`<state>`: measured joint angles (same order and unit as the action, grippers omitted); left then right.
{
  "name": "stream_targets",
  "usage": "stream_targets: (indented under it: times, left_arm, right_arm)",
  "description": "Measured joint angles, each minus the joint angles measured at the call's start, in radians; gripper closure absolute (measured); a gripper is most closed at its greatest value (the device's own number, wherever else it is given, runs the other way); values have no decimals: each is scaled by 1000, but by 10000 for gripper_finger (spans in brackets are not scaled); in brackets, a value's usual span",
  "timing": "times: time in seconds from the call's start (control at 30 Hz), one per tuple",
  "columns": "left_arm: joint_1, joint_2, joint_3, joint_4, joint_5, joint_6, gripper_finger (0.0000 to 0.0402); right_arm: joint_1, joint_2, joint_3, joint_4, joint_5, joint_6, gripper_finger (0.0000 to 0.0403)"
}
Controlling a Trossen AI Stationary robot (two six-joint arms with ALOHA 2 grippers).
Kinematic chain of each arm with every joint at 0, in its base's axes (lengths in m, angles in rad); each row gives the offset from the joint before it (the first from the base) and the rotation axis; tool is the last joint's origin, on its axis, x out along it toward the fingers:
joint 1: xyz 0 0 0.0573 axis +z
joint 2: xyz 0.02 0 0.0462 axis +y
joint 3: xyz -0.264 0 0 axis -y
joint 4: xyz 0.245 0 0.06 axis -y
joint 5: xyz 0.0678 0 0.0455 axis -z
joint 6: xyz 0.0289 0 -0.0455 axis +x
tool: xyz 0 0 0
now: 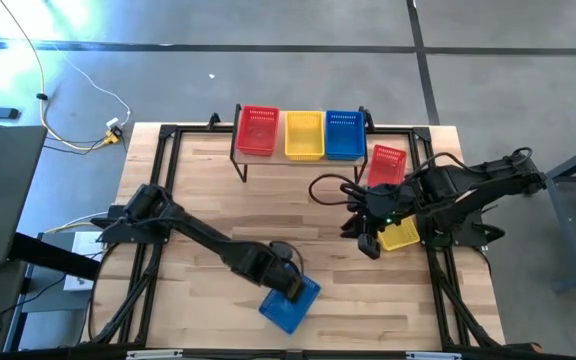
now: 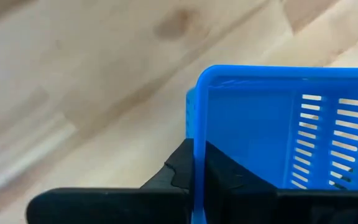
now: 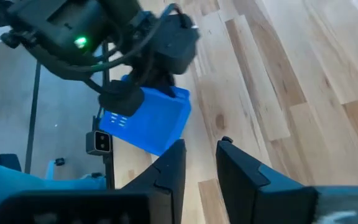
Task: Stack baskets on shelf by color
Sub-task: Stack the blue basket on top of the blue basket on the shelf
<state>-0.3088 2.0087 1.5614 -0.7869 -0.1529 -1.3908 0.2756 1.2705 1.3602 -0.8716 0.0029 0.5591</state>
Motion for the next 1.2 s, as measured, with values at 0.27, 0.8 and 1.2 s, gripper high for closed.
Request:
stream_targets:
  times: [0.27,0.8,1.2]
  left_arm:
    - [82,0,106,-119,-16,144,400]
    - [273,0,254,-263,11,269,401]
    - [329,0,263,-175,-27,212,401]
  right_arm:
    - [19,0,0,16,7,-17,271]
    - [189,24,0,123,63,-276,253]
    - [189,162,0,136,31,-473,253]
